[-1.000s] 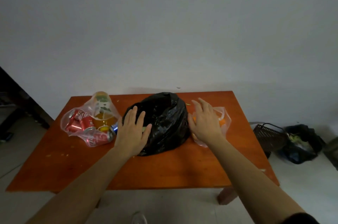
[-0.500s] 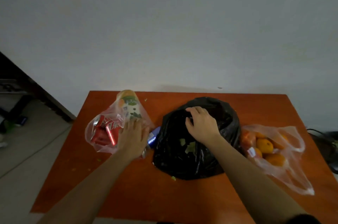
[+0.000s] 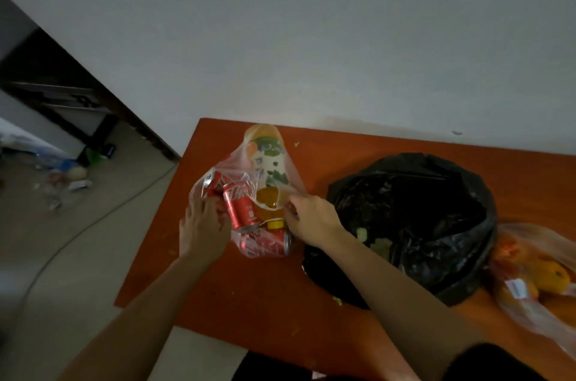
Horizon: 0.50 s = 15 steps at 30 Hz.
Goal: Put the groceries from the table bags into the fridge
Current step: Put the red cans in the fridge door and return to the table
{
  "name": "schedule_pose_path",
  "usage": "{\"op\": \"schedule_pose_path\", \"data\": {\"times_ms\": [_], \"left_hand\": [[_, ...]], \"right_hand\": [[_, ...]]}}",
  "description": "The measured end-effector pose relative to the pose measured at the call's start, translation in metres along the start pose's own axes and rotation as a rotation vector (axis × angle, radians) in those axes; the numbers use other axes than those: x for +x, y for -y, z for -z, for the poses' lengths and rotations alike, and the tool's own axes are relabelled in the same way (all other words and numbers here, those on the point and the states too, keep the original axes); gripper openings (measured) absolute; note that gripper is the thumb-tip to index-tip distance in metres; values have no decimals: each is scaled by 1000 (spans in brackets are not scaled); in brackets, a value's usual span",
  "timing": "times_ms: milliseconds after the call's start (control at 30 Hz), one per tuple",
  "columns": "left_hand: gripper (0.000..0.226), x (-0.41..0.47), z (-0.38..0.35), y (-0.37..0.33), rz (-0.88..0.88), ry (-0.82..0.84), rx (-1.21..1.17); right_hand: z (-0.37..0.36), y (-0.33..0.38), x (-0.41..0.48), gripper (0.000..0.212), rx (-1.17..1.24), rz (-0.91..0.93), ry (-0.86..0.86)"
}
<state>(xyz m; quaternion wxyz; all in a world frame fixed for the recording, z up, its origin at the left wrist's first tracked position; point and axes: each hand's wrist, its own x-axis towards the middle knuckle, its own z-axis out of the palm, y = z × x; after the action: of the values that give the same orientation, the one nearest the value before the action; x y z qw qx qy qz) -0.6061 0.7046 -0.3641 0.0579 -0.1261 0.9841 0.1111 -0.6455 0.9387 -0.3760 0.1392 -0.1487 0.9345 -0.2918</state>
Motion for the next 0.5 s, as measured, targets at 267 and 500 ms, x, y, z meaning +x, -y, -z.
{"op": "schedule_pose_path", "data": {"times_ms": [267,500], "left_hand": [[60,52,2,48,-132,155,34],[82,89,-15,87,-351,365,22]], "right_hand": [[-53,61,27,55,92,-150,139],[-80,94,41,105,39,-396,53]]}}
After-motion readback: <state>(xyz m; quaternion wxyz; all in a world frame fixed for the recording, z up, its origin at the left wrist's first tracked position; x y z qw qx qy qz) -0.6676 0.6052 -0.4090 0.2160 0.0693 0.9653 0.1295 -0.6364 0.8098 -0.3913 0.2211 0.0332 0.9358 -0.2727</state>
